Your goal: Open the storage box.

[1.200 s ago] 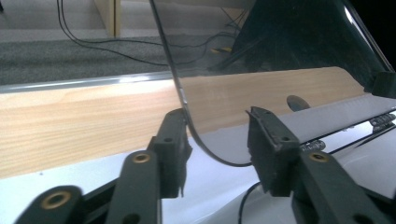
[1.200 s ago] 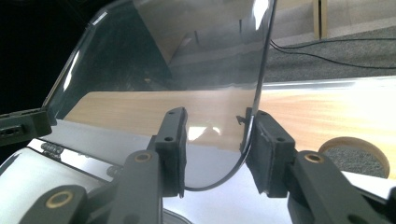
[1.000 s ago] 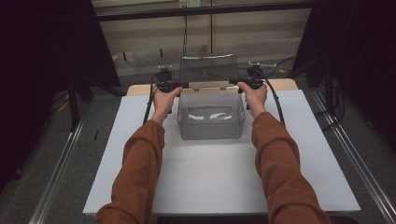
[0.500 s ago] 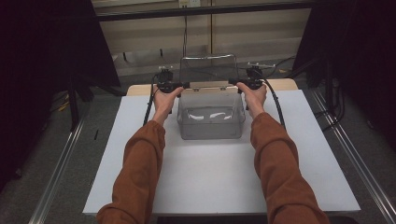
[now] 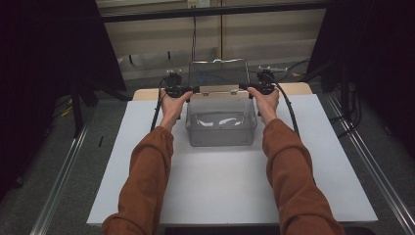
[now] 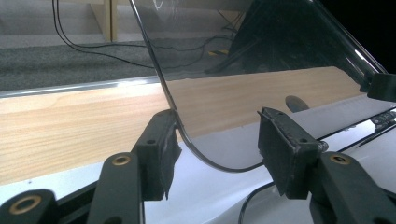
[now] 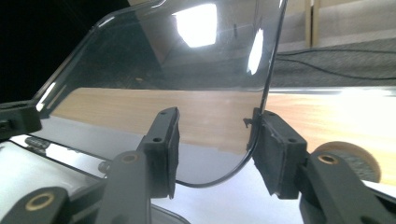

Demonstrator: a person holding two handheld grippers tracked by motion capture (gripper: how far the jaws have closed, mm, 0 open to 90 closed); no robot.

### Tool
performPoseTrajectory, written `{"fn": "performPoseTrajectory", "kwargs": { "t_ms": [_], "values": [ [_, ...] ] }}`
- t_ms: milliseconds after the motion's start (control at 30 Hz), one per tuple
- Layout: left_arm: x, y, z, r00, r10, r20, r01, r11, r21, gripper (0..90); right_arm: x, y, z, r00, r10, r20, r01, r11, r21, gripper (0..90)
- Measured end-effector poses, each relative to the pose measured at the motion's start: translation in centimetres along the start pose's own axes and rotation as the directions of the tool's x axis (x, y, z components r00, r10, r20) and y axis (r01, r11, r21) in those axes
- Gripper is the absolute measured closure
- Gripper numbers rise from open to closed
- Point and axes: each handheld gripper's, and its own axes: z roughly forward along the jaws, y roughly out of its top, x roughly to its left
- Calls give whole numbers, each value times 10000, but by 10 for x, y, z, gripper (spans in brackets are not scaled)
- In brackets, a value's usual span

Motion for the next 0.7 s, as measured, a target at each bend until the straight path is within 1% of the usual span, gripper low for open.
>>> {"fn": "performPoseTrajectory", "kwargs": {
  "t_ms": [67, 133, 167, 233, 267, 300, 333, 367, 400, 433, 500, 600, 667, 700],
  "values": [
    [1, -1, 1, 9999, -116, 68, 116, 9999, -12, 472, 1, 0, 0, 9999, -88, 67, 88, 10000, -1, 507],
    [1, -1, 1, 9999, -109, -55, 109, 9999, -21, 459, 0, -1, 1, 9999, -76, 77, 75, 10000, 49, 497],
    [1, -1, 1, 9999, 7, -169, -8, 10000, -40, 448, 0, -1, 1, 10000, -25, 51, 25, 10000, 92, 487],
    [0, 0, 1, 9992, 306, -253, -304, 9995, 52, 445, -1, -3, 2, 9999, 113, 30, -114, 9996, 239, 460],
    [-1, 1, 0, 9991, 325, -280, -323, 9994, 89, 445, -3, -3, 2, 9992, 392, -75, -390, 9988, 281, 448],
    [-1, 1, 0, 9991, 325, -267, -323, 9994, 85, 444, -4, -4, 2, 9987, 505, -119, -501, 9983, 282, 449],
    [0, 1, 0, 9993, 286, -242, -284, 9996, 67, 443, -4, -5, 3, 9987, 484, -172, -480, 9986, 217, 452],
    [1, 0, 0, 9998, 146, -156, -145, 9999, 79, 441, -3, -5, 5, 9985, 520, -173, -517, 9985, 172, 445],
    [2, 0, 0, 9999, 113, -80, -113, 9999, 87, 441, -2, -5, 5, 9984, 558, -89, -556, 9983, 171, 437],
    [4, -1, 1, 10000, 25, 43, -25, 10000, -20, 441, -1, -5, 6, 9982, 601, -54, -600, 9980, 205, 425],
    [4, -3, 2, 10000, 17, -11, -17, 9999, -101, 439, -2, -6, 6, 9966, 812, -111, -809, 9964, 238, 408],
    [3, -3, 3, 10000, -7, -23, 6, 9998, -183, 430, -2, -6, 7, 9971, 767, -35, -766, 9968, 223, 380],
    [4, -3, 3, 10000, 68, -36, -69, 9999, -121, 425, -1, -6, 7, 9982, 580, 178, -583, 9982, 128, 347],
    [4, -3, 3, 9999, 104, -40, -105, 9999, -99, 424, 0, -6, 7, 9989, 389, 270, -392, 9991, 134, 334]
  ]
}}
